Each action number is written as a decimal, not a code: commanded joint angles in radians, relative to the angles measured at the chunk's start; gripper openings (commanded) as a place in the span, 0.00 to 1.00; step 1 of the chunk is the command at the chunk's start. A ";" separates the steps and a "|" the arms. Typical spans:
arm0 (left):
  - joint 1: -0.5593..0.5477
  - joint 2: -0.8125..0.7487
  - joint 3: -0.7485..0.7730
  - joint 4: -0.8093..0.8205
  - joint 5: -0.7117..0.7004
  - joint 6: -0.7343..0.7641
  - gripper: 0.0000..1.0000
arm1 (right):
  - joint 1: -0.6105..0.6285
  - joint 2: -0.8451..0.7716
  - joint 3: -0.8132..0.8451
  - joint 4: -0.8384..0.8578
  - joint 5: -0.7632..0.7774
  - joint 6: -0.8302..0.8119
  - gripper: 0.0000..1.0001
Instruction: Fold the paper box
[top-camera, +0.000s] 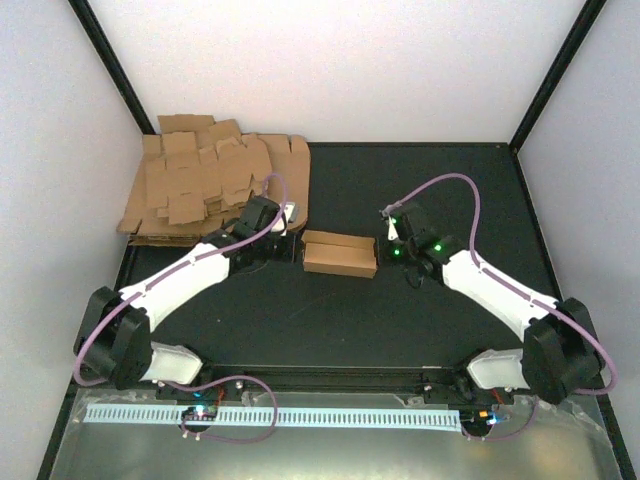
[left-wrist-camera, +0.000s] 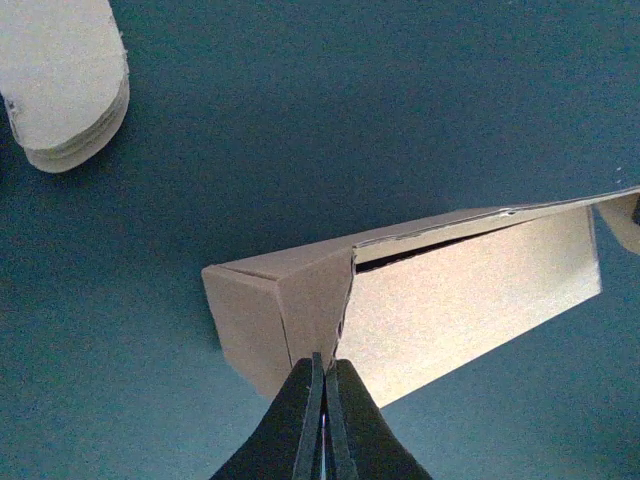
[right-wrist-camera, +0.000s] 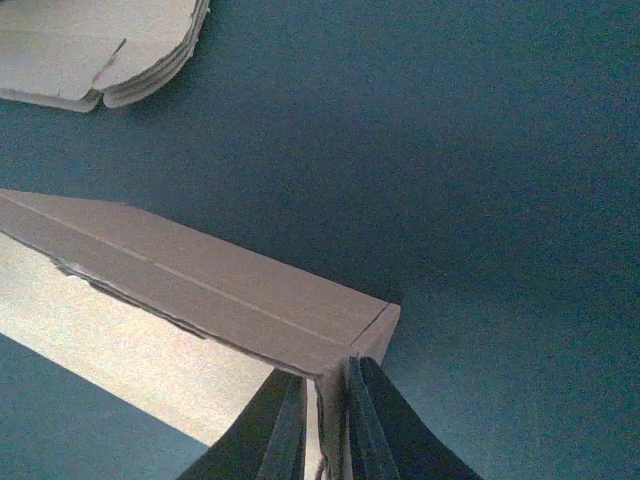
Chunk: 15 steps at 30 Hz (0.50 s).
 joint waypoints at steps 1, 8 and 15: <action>-0.028 -0.057 -0.032 0.105 -0.023 -0.056 0.02 | 0.013 -0.067 -0.065 0.128 0.057 0.052 0.16; -0.055 -0.055 -0.072 0.155 -0.051 -0.080 0.01 | 0.032 -0.088 -0.098 0.169 0.110 0.089 0.16; -0.066 -0.051 -0.109 0.190 -0.072 -0.092 0.02 | 0.041 -0.087 -0.099 0.185 0.115 0.100 0.15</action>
